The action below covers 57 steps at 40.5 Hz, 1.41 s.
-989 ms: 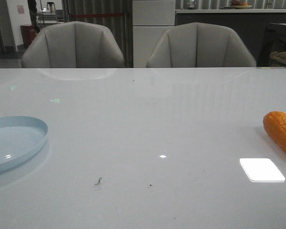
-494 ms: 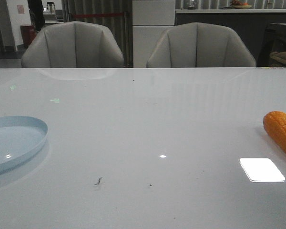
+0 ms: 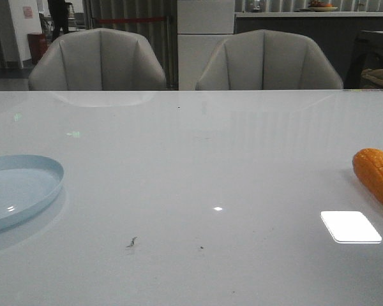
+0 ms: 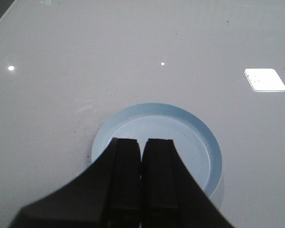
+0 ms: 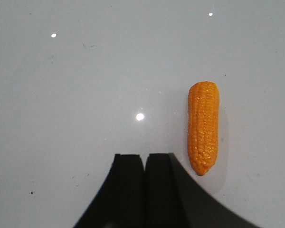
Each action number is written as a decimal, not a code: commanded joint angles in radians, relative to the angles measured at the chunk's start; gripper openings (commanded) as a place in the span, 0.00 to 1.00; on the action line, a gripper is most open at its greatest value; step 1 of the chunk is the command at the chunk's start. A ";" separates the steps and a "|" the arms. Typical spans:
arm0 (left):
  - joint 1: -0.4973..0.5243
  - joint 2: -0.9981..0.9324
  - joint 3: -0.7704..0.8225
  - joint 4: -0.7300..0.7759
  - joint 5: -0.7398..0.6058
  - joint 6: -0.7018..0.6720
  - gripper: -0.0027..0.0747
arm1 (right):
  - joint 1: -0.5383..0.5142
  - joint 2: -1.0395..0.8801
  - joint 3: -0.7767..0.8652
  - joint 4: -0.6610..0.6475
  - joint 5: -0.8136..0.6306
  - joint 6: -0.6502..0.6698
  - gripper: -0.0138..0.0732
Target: Place corn on plate with both arms
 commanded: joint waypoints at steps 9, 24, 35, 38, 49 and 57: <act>-0.005 0.004 -0.024 -0.012 -0.105 -0.001 0.39 | 0.004 0.003 -0.026 0.017 -0.059 -0.002 0.61; -0.005 0.016 -0.026 -0.052 -0.099 -0.001 0.65 | 0.004 0.003 -0.026 0.017 -0.044 -0.002 0.65; 0.018 0.180 -0.089 -0.180 -0.048 -0.109 0.65 | 0.004 0.003 -0.026 0.017 -0.045 -0.002 0.65; 0.064 0.263 -0.118 -0.184 -0.048 -0.127 0.65 | 0.004 0.003 -0.026 0.017 -0.045 -0.002 0.65; 0.183 0.600 -0.349 -0.155 0.068 -0.134 0.65 | 0.004 0.003 -0.026 0.017 -0.044 -0.002 0.65; 0.185 0.868 -0.587 -0.083 0.323 -0.134 0.64 | 0.004 0.003 -0.026 0.017 -0.044 -0.002 0.65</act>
